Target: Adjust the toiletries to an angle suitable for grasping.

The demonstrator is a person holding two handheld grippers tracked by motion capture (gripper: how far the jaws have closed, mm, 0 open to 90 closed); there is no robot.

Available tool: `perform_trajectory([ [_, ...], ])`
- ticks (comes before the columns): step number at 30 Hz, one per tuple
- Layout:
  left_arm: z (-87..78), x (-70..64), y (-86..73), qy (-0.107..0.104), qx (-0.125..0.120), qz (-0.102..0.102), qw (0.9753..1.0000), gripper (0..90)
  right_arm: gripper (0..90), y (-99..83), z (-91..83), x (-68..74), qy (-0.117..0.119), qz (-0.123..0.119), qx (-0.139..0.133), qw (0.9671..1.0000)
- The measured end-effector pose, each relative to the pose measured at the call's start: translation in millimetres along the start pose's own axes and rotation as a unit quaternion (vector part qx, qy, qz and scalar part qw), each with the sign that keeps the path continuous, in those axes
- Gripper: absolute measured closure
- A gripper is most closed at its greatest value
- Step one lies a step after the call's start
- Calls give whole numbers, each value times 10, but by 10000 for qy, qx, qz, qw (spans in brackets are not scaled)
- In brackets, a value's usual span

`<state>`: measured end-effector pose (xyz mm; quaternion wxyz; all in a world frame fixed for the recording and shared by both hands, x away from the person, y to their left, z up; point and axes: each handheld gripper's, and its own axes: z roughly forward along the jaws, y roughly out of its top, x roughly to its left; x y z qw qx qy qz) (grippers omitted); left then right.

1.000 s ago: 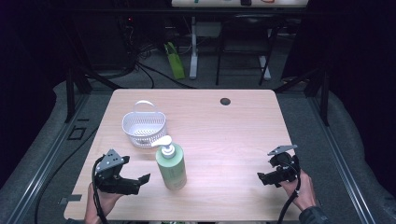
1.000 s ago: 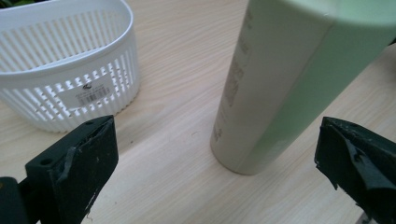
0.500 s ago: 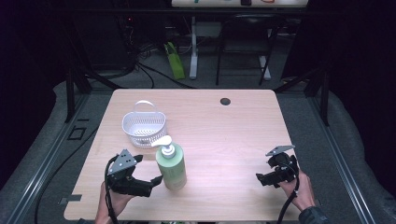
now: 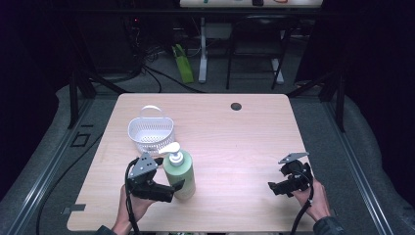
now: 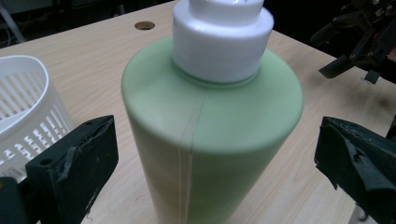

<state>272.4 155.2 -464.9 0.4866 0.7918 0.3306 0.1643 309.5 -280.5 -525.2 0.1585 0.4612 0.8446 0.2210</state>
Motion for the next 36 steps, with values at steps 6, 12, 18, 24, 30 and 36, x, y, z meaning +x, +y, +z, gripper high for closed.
perform_trajectory([
  [6, 30, 1, 38, 188, -235, 87, 9995, 17, 29, -4, -1, -2, -6, -14, -1, 10000],
  [12, 114, -23, 59, 164, -294, 93, 9994, 92, 29, -3, -6, -4, -11, -8, -3, 10000],
  [18, 134, -29, 59, 233, -283, 178, 9992, 109, 29, -4, -23, -5, -17, 13, -29, 10000],
  [24, 135, -38, 60, 266, -281, 192, 9991, 116, 29, 2, -22, 3, -12, -15, -24, 10000],
  [30, 136, -32, 53, 272, -311, 191, 9990, 119, 29, -1, -13, 2, -37, 6, -4, 10000],
  [36, 136, -25, 52, 330, -320, 178, 9988, 119, 29, -3, -16, -17, -120, 59, -24, 9999],
])
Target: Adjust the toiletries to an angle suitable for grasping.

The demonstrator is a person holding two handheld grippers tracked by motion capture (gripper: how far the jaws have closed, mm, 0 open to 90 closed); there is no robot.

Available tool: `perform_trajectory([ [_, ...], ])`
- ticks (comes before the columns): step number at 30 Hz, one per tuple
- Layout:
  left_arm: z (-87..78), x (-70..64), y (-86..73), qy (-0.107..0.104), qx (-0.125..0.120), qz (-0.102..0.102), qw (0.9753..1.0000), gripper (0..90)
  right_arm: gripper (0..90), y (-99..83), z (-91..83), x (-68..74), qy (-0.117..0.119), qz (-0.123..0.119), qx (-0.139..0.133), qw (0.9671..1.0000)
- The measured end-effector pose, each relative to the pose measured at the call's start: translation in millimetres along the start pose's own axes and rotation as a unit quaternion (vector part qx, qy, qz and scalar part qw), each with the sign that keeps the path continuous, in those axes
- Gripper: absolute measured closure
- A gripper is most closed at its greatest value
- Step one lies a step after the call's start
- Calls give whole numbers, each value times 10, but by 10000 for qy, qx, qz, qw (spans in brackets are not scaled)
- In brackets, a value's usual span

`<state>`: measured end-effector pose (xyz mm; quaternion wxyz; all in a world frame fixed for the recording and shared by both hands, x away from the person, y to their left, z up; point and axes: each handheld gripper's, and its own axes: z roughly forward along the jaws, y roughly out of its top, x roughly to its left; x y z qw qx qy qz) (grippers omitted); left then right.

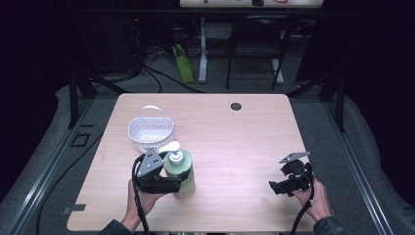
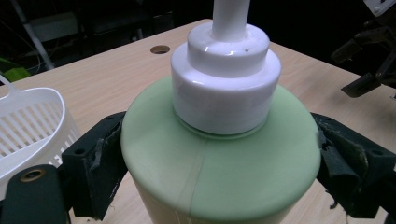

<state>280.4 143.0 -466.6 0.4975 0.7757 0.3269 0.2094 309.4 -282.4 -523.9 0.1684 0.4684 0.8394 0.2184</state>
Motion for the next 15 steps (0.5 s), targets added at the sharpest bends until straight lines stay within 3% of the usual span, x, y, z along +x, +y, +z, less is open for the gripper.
perform_trajectory([
  [15, -30, 118, -12, 342, 5, -179, 9993, 119, 30, -1, 8, -4, -16, 63, 19, 10000],
])
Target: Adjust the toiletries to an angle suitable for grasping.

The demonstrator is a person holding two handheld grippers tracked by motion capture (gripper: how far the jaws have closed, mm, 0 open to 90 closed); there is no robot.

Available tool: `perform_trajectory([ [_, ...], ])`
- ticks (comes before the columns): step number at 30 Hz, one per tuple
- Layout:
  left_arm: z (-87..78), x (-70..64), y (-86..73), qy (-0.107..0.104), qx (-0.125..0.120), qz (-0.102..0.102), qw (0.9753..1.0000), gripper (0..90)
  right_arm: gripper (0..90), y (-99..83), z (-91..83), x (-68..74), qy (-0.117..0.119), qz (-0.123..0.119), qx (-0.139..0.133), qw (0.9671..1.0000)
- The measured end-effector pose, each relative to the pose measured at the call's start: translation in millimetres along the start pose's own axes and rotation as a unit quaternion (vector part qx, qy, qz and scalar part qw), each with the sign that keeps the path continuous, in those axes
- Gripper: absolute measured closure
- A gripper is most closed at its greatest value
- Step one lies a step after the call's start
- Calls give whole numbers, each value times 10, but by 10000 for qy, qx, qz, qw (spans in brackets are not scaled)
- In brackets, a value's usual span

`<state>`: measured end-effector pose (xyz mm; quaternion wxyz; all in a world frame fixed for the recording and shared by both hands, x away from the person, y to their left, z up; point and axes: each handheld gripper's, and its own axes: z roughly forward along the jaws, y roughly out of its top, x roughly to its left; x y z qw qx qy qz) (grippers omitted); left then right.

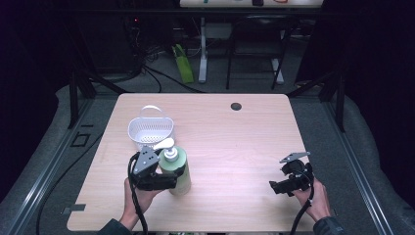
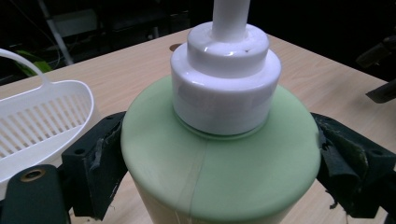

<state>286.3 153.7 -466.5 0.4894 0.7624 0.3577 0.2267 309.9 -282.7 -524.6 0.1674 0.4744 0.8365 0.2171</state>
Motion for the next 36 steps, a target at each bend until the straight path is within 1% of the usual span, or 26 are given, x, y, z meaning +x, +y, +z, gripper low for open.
perform_trajectory([
  [1, -6, 20, -1, 54, 16, -18, 10000, 119, 30, 1, 0, 1, -5, -1, 2, 10000],
  [2, -6, 20, -1, 54, 16, -18, 10000, 119, 30, 1, 0, 1, -5, -1, 2, 10000],
  [9, -23, 97, -7, 262, 13, -127, 9996, 119, 34, -1, 8, -7, 6, 34, 4, 10000],
  [12, -32, 124, -13, 350, 9, -168, 9992, 119, 29, -3, 7, -5, 48, -2, -28, 10000],
  [13, -32, 124, -13, 350, 9, -168, 9992, 119, 29, -2, 6, -3, 40, -7, -25, 10000],
  [16, -47, 165, -16, 485, 18, -237, 9985, 119, 29, -1, 12, -3, 35, -6, -10, 10000],
  [18, -56, 179, -18, 518, 38, -243, 9984, 119, 29, -2, 14, -4, 23, -8, 4, 10000],
  [19, -65, 204, -27, 582, 10, -279, 9979, 119, 29, -2, 11, -4, 20, -2, 5, 10000],
  [29, -116, 318, -46, 878, 34, -419, 9952, 118, 29, -1, 1, -10, 10, -7, 2, 10000],
  [32, -128, 356, -53, 993, 21, -475, 9939, 118, 29, 3, 9, -4, 24, 24, 2, 10000],
  [35, -144, 395, -57, 1088, 43, -503, 9928, 118, 29, 4, 14, -1, 20, -17, 1, 10000],
  [36, -146, 403, -59, 1118, 38, -540, 9923, 118, 29, 4, 15, -2, 32, -12, -4, 10000],
])
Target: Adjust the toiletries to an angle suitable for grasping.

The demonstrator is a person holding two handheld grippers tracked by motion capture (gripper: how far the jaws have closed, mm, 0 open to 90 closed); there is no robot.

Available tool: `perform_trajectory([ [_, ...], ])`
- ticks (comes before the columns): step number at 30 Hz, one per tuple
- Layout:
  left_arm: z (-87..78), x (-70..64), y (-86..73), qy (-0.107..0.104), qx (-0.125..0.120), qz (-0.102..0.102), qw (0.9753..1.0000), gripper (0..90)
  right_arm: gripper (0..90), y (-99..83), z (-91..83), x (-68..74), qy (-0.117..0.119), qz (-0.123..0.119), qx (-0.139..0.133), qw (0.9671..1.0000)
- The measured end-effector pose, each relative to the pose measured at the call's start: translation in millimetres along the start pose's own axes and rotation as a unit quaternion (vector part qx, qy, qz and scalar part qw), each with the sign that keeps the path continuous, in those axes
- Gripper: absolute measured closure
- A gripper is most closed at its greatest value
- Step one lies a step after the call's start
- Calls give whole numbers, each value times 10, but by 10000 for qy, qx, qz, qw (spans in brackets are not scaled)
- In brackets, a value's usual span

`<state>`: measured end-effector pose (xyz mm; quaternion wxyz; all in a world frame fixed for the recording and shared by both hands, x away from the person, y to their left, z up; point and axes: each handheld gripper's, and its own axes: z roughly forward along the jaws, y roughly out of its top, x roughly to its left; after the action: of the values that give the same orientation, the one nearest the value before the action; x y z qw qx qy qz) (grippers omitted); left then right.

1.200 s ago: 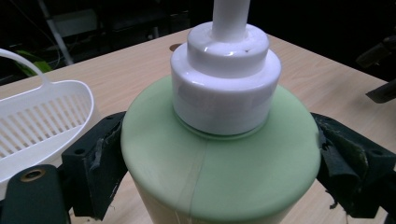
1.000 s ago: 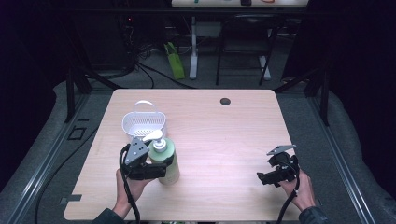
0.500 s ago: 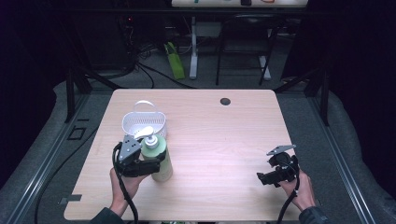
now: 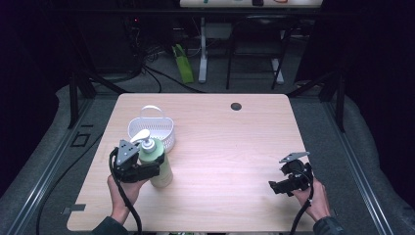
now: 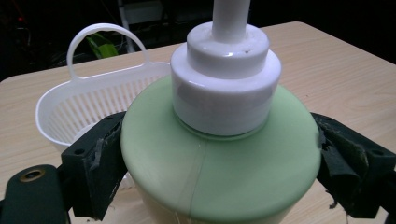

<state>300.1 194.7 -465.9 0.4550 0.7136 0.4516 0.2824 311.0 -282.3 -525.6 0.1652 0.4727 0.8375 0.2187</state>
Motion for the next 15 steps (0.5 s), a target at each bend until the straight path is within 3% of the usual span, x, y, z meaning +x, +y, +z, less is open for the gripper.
perform_trajectory([
  [5, -3, 54, -9, 92, -30, -34, 9999, 117, 25, -9, -3, -17, 21, 26, -9, 10000],
  [10, -8, 72, -13, 47, -40, -4, 10000, 114, 23, 2, 0, 3, 38, -17, -16, 10000],
  [13, -26, 103, -15, -189, -109, -103, 9997, 83, 23, 7, -7, 7, 46, -13, -19, 10000],
  [15, -51, 101, -9, -201, -216, -162, 9994, 57, 22, 8, -9, 5, 38, -20, -22, 10000],
])
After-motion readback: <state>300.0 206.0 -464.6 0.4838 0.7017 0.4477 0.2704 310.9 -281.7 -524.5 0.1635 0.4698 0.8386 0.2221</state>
